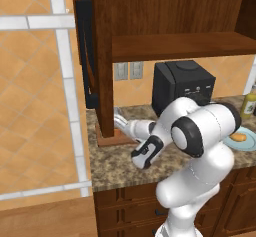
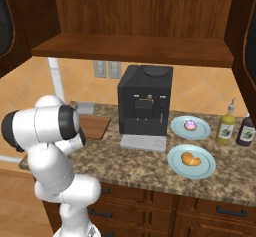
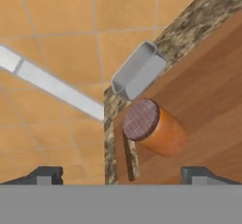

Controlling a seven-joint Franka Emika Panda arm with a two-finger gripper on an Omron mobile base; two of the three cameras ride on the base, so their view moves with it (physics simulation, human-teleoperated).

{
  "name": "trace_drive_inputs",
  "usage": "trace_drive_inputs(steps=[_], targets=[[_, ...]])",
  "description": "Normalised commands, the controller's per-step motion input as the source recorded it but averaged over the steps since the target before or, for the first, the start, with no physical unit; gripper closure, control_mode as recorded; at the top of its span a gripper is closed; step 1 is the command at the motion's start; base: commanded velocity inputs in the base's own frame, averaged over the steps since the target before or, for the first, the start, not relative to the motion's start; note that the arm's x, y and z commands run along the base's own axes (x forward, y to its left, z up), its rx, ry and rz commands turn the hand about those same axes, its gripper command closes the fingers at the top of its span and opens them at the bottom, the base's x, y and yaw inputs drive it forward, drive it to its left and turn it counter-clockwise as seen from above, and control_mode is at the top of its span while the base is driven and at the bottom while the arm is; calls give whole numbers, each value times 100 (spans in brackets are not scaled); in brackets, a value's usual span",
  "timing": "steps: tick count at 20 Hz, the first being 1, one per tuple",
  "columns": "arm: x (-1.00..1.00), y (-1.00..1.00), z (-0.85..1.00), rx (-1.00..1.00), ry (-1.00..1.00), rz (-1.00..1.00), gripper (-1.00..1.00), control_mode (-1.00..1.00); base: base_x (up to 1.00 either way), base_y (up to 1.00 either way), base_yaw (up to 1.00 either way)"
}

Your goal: From the different types of pastries on the counter, select a croissant and place it on the cutting board. Then retrieve a jar of jam from the cabinet and place it alongside the croissant on the cutting board.

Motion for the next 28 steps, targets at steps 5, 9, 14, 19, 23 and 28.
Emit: trace_drive_inputs(steps=[5,9,14,19,23,28], targets=[[0,-16,37,0,26,-2,-100,-100,0,0,0],[0,-58,100,0,61,-9,-100,-100,0,0,0],[0,-43,91,0,46,-7,-100,-100,0,0,0],[-4,-18,-2,-4,3,0,-100,-100,0,0,0],[0,-95,7,-12,5,4,-100,-100,0,0,0],[0,-100,0,-17,14,13,-100,-100,0,0,0]])
